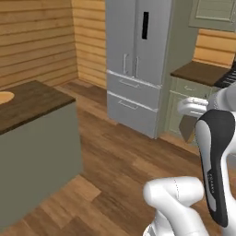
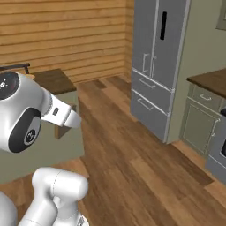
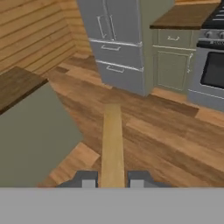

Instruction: Start the toaster. Once the lever pops up, take the bread to the plate on the dining counter.

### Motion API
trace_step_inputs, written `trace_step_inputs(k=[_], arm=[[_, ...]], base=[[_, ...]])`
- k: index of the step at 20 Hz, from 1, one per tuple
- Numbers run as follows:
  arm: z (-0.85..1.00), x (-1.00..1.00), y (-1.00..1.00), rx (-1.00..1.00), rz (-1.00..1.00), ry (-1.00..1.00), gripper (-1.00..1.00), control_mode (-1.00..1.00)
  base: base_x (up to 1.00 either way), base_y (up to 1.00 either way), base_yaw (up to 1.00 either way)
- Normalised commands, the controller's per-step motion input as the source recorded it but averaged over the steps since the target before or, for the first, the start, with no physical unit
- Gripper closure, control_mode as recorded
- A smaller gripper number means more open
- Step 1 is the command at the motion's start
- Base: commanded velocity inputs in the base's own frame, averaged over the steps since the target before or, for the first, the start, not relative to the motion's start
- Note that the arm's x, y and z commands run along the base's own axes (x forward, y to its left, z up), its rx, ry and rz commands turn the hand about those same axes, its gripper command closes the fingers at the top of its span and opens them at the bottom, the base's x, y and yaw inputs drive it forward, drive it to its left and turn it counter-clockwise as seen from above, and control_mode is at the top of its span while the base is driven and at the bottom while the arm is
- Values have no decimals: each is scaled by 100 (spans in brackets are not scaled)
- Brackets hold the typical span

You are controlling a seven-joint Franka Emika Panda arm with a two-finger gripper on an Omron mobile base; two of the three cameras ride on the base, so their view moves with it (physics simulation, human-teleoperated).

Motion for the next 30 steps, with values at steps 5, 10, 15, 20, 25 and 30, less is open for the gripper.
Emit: trace_step_inputs(k=[5,10,15,20,25,30], arm=[[0,0,0,0,0,0,100,100],[0,0,0,0,0,0,100,100],[0,0,0,0,0,0,100,100],[0,0,0,0,0,0,100,100],[0,0,0,0,0,0,100,100],[0,0,0,0,0,0,100,100]], base=[[100,-53,46],[100,-56,44],[100,-55,44],[100,-59,42],[100,-65,38],[100,-57,35]])
